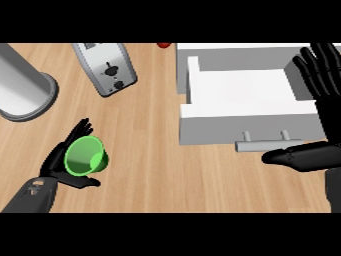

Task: Pick up the cup, place it into the drawer and close the drawer

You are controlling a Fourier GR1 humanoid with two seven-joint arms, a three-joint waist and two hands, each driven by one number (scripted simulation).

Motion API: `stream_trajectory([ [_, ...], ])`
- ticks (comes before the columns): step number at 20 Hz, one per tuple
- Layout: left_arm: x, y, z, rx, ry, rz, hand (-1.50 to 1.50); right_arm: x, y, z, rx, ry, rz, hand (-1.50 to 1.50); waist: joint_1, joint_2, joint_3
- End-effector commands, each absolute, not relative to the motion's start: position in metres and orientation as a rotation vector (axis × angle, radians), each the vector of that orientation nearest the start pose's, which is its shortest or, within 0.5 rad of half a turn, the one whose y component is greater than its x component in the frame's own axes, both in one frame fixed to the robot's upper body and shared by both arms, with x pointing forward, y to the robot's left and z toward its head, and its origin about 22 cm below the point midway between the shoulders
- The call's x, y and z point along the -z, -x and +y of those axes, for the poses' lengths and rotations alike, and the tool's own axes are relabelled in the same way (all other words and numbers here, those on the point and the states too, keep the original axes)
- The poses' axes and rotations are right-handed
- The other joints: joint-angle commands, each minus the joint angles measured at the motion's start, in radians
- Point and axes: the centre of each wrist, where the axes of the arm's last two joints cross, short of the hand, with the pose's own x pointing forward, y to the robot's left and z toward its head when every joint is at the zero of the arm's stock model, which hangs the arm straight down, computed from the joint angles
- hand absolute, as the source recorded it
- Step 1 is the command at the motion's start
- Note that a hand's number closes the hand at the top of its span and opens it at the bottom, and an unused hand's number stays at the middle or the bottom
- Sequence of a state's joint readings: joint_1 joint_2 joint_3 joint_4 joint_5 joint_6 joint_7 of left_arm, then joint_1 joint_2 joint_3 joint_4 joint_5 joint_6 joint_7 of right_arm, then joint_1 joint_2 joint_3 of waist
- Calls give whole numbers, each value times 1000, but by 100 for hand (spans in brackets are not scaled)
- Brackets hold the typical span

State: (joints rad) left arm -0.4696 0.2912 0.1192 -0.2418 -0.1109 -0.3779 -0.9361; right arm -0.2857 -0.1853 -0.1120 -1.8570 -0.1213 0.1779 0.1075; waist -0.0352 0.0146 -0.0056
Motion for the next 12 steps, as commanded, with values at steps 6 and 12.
stream_trajectory([
  [6,135,-271,328,230,375,-1656,-150,-154,-271,-263,-282,-79,-1992,-150,-2,-1,1],
  [12,132,-285,307,183,534,-1617,-150,-159,-270,-254,-292,-85,-2000,-150,-10,-1,0],
])
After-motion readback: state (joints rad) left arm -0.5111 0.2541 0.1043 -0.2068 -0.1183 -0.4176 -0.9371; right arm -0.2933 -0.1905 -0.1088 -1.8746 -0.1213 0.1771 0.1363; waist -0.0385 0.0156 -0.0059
